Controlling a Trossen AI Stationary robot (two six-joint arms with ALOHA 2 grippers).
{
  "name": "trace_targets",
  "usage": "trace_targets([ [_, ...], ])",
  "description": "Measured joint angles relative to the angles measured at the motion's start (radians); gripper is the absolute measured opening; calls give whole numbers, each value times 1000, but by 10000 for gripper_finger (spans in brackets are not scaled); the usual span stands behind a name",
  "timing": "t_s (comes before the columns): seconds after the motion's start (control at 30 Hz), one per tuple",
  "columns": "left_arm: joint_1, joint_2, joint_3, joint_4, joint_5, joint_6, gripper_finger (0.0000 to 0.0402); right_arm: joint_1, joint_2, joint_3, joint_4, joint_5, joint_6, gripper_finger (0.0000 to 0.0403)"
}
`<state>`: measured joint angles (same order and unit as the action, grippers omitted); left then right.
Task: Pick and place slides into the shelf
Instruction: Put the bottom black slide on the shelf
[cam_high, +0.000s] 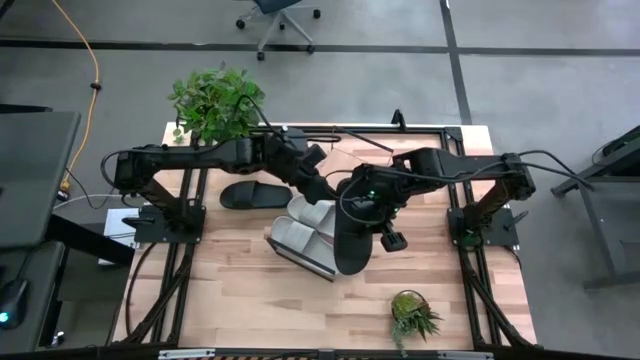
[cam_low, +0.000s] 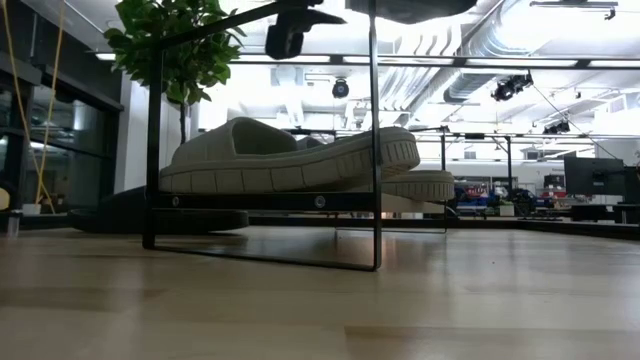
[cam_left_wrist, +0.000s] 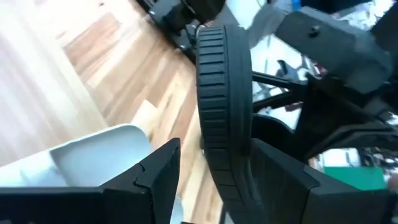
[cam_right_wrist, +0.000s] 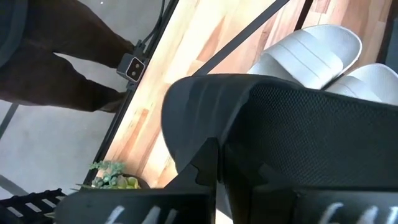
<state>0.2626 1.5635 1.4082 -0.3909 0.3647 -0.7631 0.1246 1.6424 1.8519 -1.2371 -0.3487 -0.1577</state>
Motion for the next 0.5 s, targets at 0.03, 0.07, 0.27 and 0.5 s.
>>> trace_targets([
  [0.03,0,0,0,-5,-10,0,180,0,0,0,0,0,0,0],
  [0.07,0,0,0,-6,-16,0,180,0,0,0,0,0,0,0],
  [0.27,12,0,0,1,-10,-7,180,0,0,0,13,0,-14,0],
  [0.5,12,0,0,51,10,-35,180,0,0,-1,27,-4,-32,0],
])
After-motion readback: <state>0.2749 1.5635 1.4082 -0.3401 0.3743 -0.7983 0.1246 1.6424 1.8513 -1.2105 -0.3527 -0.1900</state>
